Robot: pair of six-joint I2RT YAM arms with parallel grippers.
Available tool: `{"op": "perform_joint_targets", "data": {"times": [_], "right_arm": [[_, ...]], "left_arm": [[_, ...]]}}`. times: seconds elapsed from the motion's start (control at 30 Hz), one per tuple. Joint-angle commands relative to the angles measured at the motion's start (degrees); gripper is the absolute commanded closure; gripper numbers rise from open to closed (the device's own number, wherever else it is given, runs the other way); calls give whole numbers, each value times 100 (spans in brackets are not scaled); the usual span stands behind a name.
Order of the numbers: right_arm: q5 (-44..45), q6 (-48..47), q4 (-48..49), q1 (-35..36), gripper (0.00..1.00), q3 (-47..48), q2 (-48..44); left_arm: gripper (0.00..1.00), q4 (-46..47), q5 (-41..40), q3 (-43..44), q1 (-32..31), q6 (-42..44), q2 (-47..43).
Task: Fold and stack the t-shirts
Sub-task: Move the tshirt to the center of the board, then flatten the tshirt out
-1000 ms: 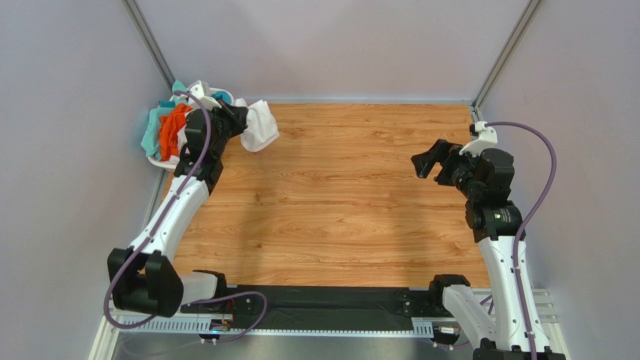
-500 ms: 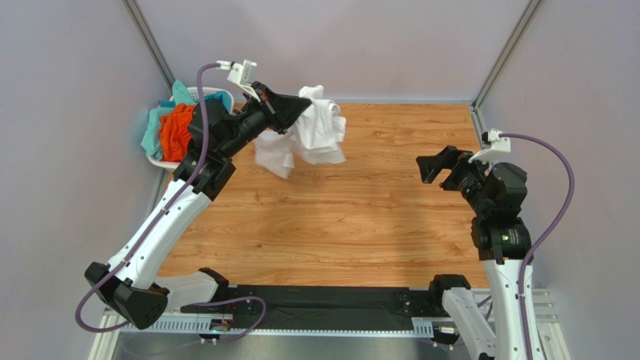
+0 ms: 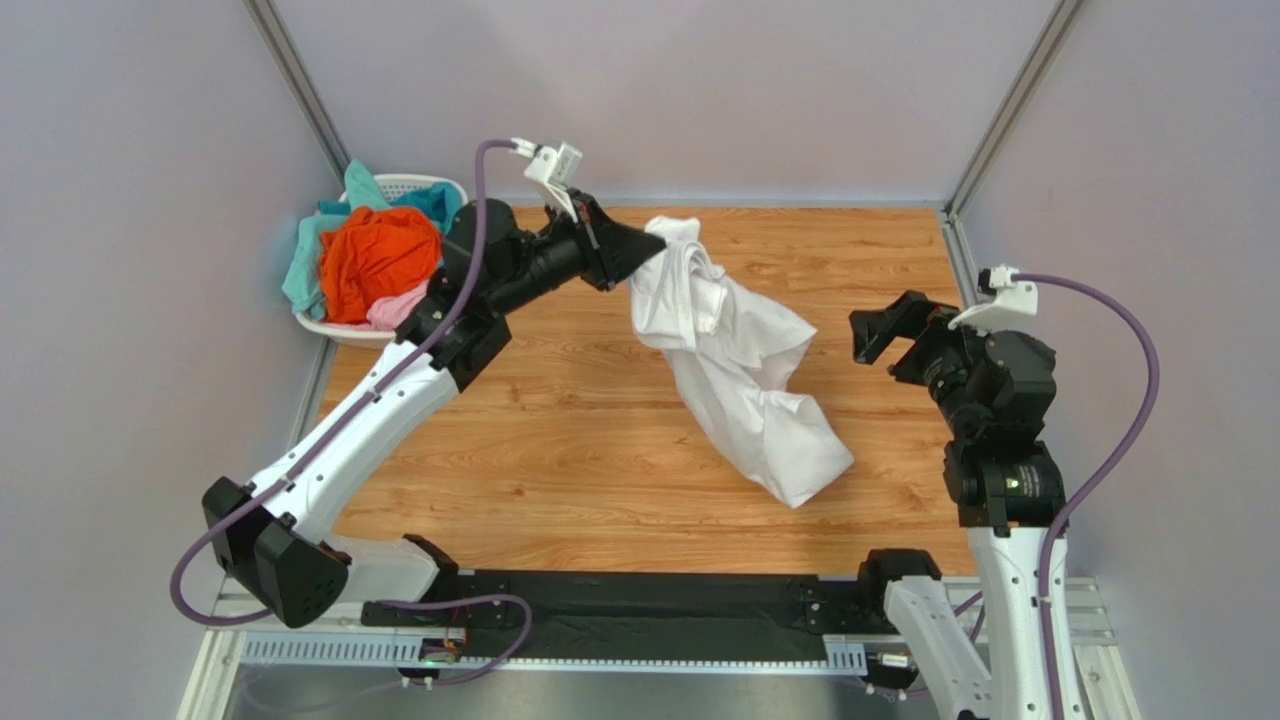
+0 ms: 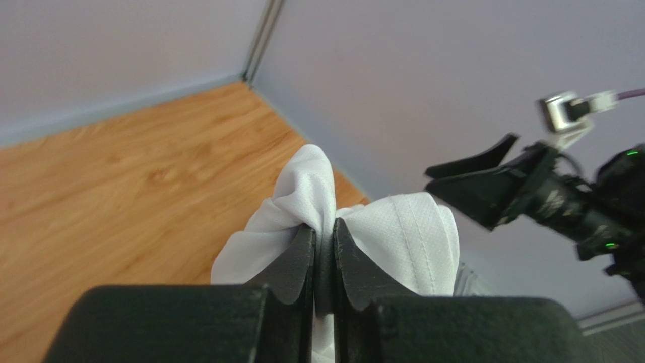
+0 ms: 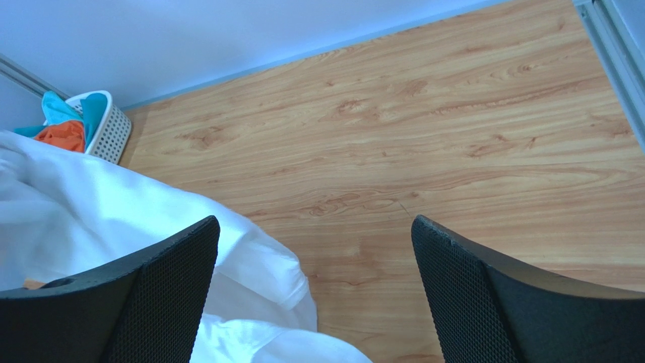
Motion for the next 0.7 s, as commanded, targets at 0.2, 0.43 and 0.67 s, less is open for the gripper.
{"op": "perform_joint_targets", "data": {"times": [0.2,0.43,0.67], "right_arm": [[-789,173,-261,-15,1,69,1051],[-597,191,-68,826,1,-36,1692],[-122,692,495,1883,1,-168,2747]], "left_arm": [[0,-1366,-1469,-2410,1153,-646,-119],[0,-2782,-2396,-2956,1189,-479,-646],[0,-2264,-1119,-3993,541,-883,-1201]]}}
